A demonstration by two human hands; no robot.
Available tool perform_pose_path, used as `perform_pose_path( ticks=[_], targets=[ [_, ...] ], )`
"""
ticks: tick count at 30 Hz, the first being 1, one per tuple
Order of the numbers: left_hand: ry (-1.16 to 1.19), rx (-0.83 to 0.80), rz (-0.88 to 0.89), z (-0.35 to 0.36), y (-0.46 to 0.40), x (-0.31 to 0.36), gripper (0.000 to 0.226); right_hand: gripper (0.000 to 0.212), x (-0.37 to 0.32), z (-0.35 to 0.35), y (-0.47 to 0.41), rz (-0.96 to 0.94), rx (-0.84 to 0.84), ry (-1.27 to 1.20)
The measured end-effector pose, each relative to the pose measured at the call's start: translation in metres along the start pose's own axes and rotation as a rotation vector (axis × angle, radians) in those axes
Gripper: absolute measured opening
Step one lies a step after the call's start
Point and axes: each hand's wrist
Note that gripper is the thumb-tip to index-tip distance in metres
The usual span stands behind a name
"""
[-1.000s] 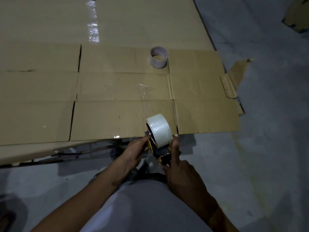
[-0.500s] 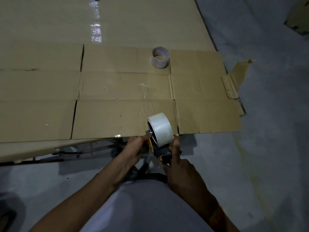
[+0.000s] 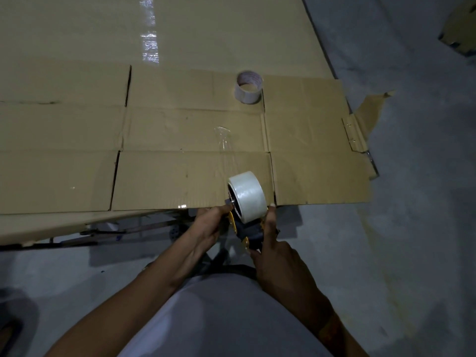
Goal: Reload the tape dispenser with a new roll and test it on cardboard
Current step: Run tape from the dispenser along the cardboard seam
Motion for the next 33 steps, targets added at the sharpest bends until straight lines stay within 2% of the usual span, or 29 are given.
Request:
perform_pose_path(
  ticks=[4, 9, 13, 16, 17, 23, 25, 27, 29, 31, 33],
  targets=[
    [-0.011, -0.001, -0.01, 0.002, 0.001, 0.003, 0.048, 0.106, -0.003, -0.002, -0.002, -0.012, 0.016, -0.004],
    [0.027, -0.04, -0.053, -0.006, -0.012, -0.001, 0.063, 0.103, -0.005, -0.002, -0.002, -0.035, 0.043, 0.062],
    [0.015, -0.063, -0.072, -0.001, 0.001, 0.007, 0.053, 0.101, -0.013, -0.009, -0.008, -0.042, 0.059, 0.074],
    [0.043, -0.078, -0.08, -0.002, -0.005, 0.005, 0.083, 0.108, -0.015, -0.014, -0.014, -0.043, -0.006, 0.049],
    [0.039, -0.083, -0.088, -0.002, -0.006, 0.004, 0.085, 0.109, -0.016, -0.014, -0.015, -0.043, -0.021, 0.038],
    [0.02, -0.114, -0.147, 0.0, -0.003, 0.007, 0.063, 0.107, -0.016, 0.002, -0.01, 0.006, 0.016, -0.008],
    [0.0, -0.111, -0.155, 0.001, -0.001, 0.008, 0.042, 0.111, -0.011, 0.01, -0.007, 0.032, 0.003, -0.036],
    [0.019, -0.143, -0.127, 0.002, -0.001, 0.008, 0.034, 0.113, -0.007, 0.02, -0.003, 0.041, -0.011, -0.05],
    [0.051, -0.16, -0.068, 0.0, -0.003, 0.007, 0.026, 0.108, -0.001, 0.028, 0.003, 0.041, 0.033, -0.074],
    [0.054, -0.162, -0.023, -0.002, -0.002, 0.007, 0.019, 0.099, 0.007, 0.035, 0.01, -0.036, 0.152, -0.061],
    [0.025, -0.184, -0.026, -0.001, 0.005, 0.009, 0.016, 0.089, 0.017, 0.041, 0.019, -0.088, 0.195, -0.049]
  ],
)
Point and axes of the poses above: each hand's wrist, its own y-axis away from the middle knuckle, its own z-axis out of the palm, x = y × z, and after that the axes turned 6 degrees about -z, right-handed
